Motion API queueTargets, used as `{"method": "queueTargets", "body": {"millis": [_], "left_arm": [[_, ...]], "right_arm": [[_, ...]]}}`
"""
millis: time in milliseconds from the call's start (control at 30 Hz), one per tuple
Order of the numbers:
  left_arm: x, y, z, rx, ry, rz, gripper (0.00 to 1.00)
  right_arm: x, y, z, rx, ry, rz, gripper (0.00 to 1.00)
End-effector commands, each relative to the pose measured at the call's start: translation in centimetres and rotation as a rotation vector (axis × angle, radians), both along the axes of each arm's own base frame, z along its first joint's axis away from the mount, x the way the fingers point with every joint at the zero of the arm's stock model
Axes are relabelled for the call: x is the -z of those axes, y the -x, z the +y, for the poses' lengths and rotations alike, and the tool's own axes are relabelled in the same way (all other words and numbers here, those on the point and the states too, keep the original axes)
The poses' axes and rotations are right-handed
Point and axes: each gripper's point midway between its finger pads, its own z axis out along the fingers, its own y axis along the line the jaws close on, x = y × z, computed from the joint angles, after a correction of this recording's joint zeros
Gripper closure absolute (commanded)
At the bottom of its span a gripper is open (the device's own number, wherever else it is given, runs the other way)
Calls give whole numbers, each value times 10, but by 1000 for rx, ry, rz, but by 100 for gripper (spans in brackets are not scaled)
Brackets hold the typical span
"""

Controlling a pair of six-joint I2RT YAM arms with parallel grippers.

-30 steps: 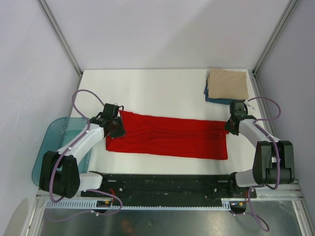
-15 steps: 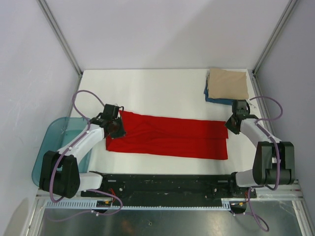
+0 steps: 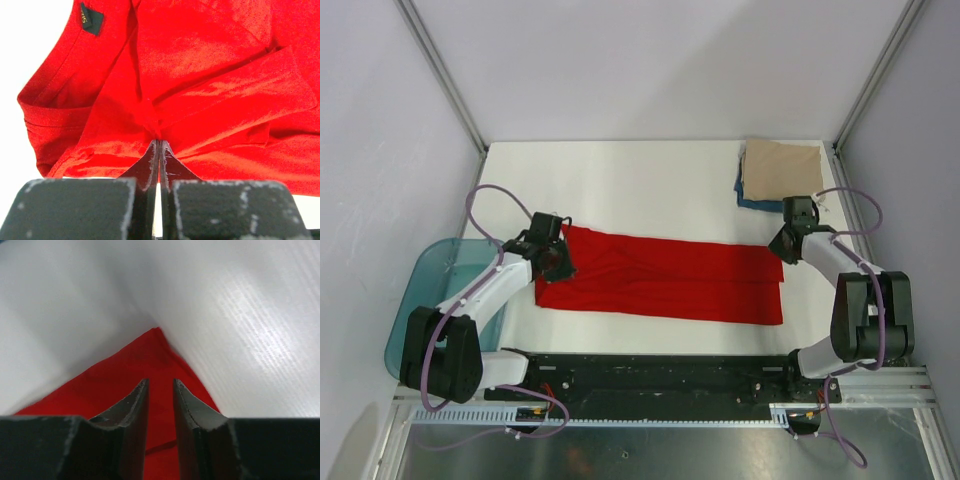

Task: Fold and stack the t-shirts
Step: Fold the other side of the tshirt into a rectangle

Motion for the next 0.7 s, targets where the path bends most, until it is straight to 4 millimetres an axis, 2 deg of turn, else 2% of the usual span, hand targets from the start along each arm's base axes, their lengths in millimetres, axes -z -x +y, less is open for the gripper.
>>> {"method": "queueTargets", "body": {"millis": [0,167,433,667], "left_arm": [[-3,-6,6,-63,-18,-27,100],[-10,-18,14,-108,-34,-51,100],[-12,-29,26,-144,-42,-52,100],[-7,-30,21,-130,-22,-27,100]], "right_arm": [[-20,-19,20,-39,-28,-79,72],[-8,-18,25,-48,-36,-47,75],[-5,-14,20,-47,-14,-24,75],[-5,17,0,22,-18,36,70]]}}
